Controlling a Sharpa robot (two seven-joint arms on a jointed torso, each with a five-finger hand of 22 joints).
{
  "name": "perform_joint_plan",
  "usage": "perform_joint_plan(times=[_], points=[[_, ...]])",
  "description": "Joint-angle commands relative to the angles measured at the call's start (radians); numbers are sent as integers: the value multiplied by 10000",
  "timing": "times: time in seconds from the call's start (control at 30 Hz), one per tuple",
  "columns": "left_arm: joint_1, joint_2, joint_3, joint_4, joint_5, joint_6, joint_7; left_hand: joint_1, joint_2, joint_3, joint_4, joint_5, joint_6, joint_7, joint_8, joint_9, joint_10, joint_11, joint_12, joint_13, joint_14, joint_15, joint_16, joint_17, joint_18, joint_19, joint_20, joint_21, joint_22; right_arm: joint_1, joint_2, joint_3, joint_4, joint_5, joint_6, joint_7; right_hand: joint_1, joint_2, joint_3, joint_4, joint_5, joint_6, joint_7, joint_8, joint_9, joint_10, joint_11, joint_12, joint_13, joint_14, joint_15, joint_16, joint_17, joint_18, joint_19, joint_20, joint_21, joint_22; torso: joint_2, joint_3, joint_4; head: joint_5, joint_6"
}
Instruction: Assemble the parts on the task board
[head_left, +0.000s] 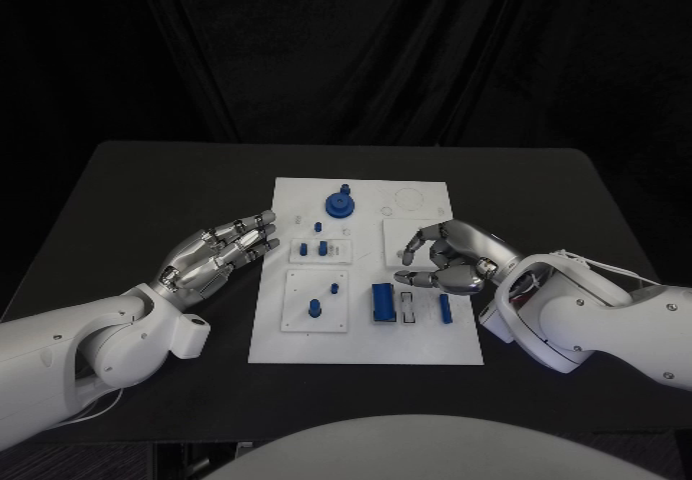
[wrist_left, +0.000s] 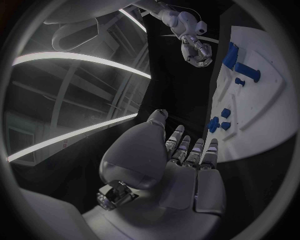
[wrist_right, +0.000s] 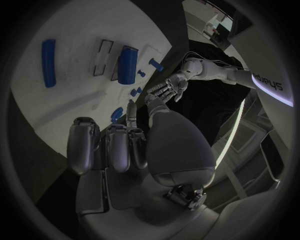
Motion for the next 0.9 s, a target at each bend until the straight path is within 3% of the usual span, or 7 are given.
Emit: perform_joint_plan(times=[0.03, 0.2, 0.33, 0.4, 0.47, 0.7, 0.9], points=[[-21, -9, 8, 43, 24, 79, 139, 27, 39, 20, -46, 30, 18, 80, 66, 15, -11, 70, 57, 16, 3, 87, 62, 14, -108, 28, 16, 60, 8, -60, -117, -4, 41, -2299, -468, 120, 326, -3, -135, -21, -20, -894, 71, 515, 321, 1044, 60, 28, 2631, 676, 72, -40, 629, 38, 292, 89, -120, 1960, -4, 0, 3, -24, -2], [-23, 12, 8, 38, 24, 79, 138, 27, 39, 20, -46, 30, 18, 80, 66, 15, -11, 70, 57, 16, 3, 87, 62, 14, -108, 28, 16, 60, 8, -269, -142, -5, 45, -3349, -125, -149, 823, 4, -267, -8, -49, -2062, 134, 1095, 470, 1044, 27, 28, 2631, 640, 53, -112, 516, 66, 222, 82, -248, 1926, -11, -11, -2, -32, -2], [-24, 13, 8, 38, 24, 83, 137, 28, 41, 29, -54, 40, 28, 87, 71, 16, -11, 78, 65, 16, 7, 98, 75, 15, -118, 37, 18, 65, 15, -491, -59, -5, -28, -3982, 116, -311, 1678, 11, 5, -237, -230, -3480, 55, 723, -51, 1044, -55, 28, 2631, 552, -2, -252, 294, 110, 110, 47, -462, 1869, -20, -13, -7, 10, -2], [-25, 5, 8, 41, 24, 82, 133, 28, 41, 29, -54, 40, 28, 87, 71, 16, -11, 78, 65, 16, 7, 98, 75, 15, -118, 37, 18, 65, 15, -635, -3, -5, -79, -4310, 216, -416, 2027, -651, 1771, 343, -1572, -3958, -70, 523, -815, 956, -160, -21, 2540, 506, -104, -328, 183, 134, 58, -54, -573, 1844, -20, -19, -18, 42, -2], [-25, -1, 8, 39, 24, 81, 130, 29, 42, 32, -56, 43, 28, 89, 72, 16, -10, 80, 70, 16, 9, 101, 79, 15, -121, 39, 18, 66, 17, -753, 36, -5, -105, -4568, 246, -537, 1996, -1231, 2390, 839, -2103, -4500, -237, 165, -1353, 406, -296, -352, 1964, 474, -180, -400, 74, 152, 23, -115, -667, 1819, -13, -19, -18, 51, -2], [-37, -15, 8, 14, 24, 129, 115, 29, 42, 32, -56, 43, 28, 89, 72, 16, -10, 80, 70, 16, 9, 101, 79, 15, -121, 39, 18, 66, 17, -1056, 224, -3, -192, -5111, 53, -879, 1084, -1692, 1967, 1040, -3382, -4492, -73, 191, -2022, 695, -190, -194, 2228, 611, -143, -216, 389, 81, 168, -102, -408, 1902, -3, -9, 2, 44, -2], [-52, 6, 8, -7, 24, 175, 90, 29, 42, 32, -56, 43, 28, 89, 72, 16, -10, 80, 70, 16, 9, 101, 79, 15, -121, 39, 18, 66, 17, -1200, 418, -3, -263, -5224, -37, -1077, 672, -1712, 1399, 1050, -3501, -4200, 35, 355, -2303, 925, -102, -47, 2490, 654, -70, -147, 507, 56, 236, -41, -294, 1935, 15, 7, 19, -17, -2]])
